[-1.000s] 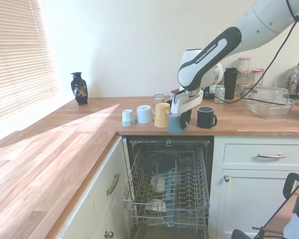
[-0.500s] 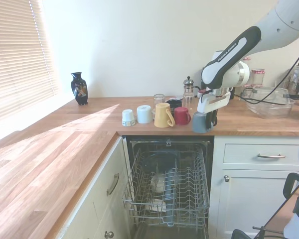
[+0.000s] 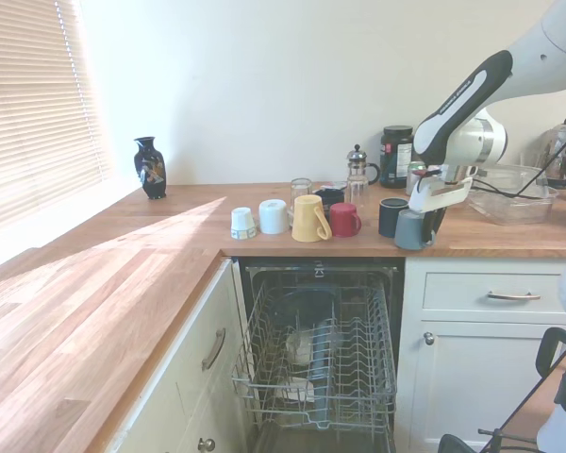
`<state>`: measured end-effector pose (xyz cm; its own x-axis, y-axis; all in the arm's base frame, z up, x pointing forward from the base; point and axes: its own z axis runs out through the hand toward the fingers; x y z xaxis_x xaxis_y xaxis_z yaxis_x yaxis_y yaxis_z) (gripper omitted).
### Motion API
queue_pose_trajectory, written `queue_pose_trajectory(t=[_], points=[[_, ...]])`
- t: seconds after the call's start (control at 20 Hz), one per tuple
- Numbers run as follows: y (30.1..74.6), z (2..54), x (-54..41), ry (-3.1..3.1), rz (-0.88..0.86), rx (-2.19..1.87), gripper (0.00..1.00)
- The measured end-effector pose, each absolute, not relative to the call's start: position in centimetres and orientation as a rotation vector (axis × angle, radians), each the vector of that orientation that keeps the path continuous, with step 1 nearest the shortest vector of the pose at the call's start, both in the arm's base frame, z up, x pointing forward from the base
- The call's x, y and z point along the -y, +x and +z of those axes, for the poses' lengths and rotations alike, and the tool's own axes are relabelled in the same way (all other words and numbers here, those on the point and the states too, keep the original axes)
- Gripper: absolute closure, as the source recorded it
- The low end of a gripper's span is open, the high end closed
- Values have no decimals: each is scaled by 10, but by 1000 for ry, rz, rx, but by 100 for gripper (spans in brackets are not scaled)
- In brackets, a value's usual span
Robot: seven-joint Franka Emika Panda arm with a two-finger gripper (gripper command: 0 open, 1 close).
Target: Move a mug from dishwasher to table
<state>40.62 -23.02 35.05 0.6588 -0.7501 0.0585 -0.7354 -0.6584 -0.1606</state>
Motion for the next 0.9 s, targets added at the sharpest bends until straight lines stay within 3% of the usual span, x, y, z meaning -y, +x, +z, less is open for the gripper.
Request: queue_pose_trajectory(t=[0.9], points=[[426,334,316,-2682,-194,-1282,100]])
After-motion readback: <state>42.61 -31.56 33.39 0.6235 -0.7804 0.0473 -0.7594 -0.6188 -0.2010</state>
